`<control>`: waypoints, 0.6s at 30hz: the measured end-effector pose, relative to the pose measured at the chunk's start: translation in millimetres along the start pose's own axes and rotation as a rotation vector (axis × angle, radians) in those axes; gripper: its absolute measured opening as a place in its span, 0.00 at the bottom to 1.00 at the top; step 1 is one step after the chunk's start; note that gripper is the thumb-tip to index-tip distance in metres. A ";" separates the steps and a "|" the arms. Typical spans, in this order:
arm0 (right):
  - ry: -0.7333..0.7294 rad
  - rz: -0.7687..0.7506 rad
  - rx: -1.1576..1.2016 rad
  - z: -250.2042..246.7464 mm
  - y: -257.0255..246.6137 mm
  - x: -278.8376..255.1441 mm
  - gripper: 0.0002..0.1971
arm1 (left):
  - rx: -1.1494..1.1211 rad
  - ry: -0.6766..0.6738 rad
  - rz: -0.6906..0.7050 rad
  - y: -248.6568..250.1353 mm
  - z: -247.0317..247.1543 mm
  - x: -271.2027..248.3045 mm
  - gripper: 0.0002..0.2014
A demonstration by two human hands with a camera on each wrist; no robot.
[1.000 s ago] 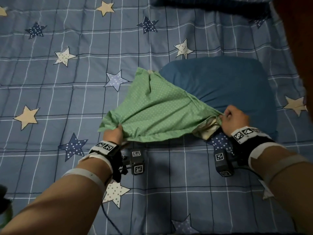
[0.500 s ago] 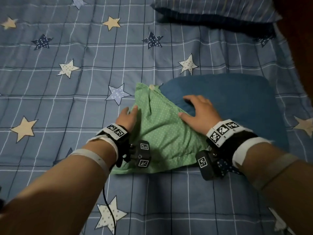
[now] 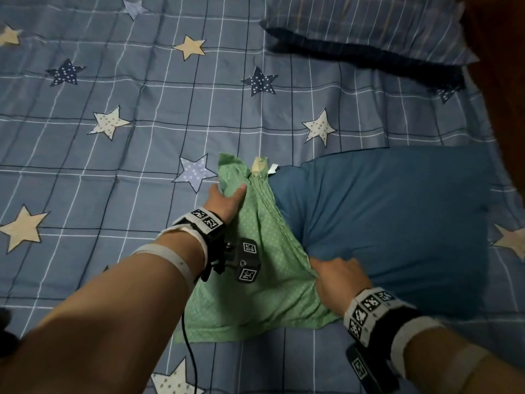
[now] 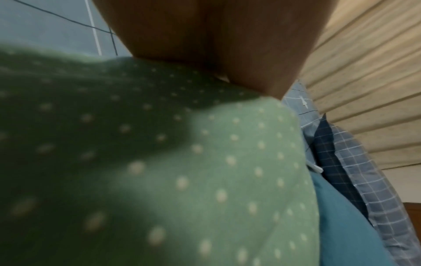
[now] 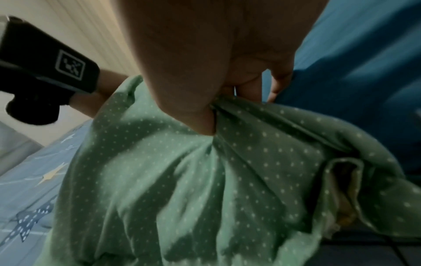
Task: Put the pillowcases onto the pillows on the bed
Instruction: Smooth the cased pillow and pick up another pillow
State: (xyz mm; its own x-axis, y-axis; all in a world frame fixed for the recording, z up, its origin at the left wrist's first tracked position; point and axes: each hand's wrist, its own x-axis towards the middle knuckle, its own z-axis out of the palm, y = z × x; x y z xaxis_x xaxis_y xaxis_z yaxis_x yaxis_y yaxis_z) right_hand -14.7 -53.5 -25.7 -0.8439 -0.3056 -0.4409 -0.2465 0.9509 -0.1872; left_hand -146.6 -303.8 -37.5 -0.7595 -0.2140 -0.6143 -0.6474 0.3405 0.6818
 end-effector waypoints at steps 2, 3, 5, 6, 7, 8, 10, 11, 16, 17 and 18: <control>-0.089 0.004 0.055 -13.7 3.0 4.7 0.07 | 0.010 -0.050 -0.014 -5.5 -0.5 0.1 0.36; -0.149 0.019 0.090 -25.9 4.4 10.0 0.10 | 0.008 -0.075 -0.005 -9.3 -2.0 0.7 0.33; -0.153 0.053 0.172 -56.0 6.0 24.2 0.19 | -0.045 -0.117 -0.008 -19.2 -7.4 0.2 0.28; -0.068 0.062 0.184 -72.3 5.9 33.6 0.23 | -0.092 -0.142 -0.007 -21.3 -10.9 -3.8 0.23; 0.064 0.059 0.178 -89.1 5.0 43.4 0.25 | -0.147 -0.163 0.006 -18.5 -14.9 -12.9 0.18; 0.198 0.042 0.175 -104.6 2.5 52.8 0.24 | -0.194 -0.167 0.014 -15.2 -18.3 -22.5 0.15; 0.327 -0.016 0.202 -131.4 -9.6 70.6 0.18 | -0.236 -0.192 0.044 -9.9 -24.3 -39.9 0.15; 0.321 -0.056 0.201 -143.3 -18.2 79.2 0.18 | -0.239 -0.203 0.056 -8.8 -26.6 -46.9 0.16; 0.011 -0.110 0.039 -158.9 -50.7 100.9 0.28 | -0.148 -0.267 0.133 -1.5 -43.1 -69.7 0.23; -0.026 -0.106 -0.022 -154.6 -52.0 98.9 0.29 | -0.116 -0.280 0.150 1.2 -45.6 -74.4 0.23; -0.035 -0.105 -0.073 -149.3 -52.6 94.6 0.30 | -0.095 -0.290 0.159 4.5 -48.1 -80.7 0.23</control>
State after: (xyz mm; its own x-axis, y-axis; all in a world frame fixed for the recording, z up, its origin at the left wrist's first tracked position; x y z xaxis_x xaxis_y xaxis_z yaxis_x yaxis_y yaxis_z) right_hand -152.7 -125.0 73.5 -0.7948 -0.4038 -0.4530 -0.3677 0.9143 -0.1698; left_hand -91.3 -329.0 34.2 -0.8107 0.1088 -0.5752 -0.5357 0.2586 0.8039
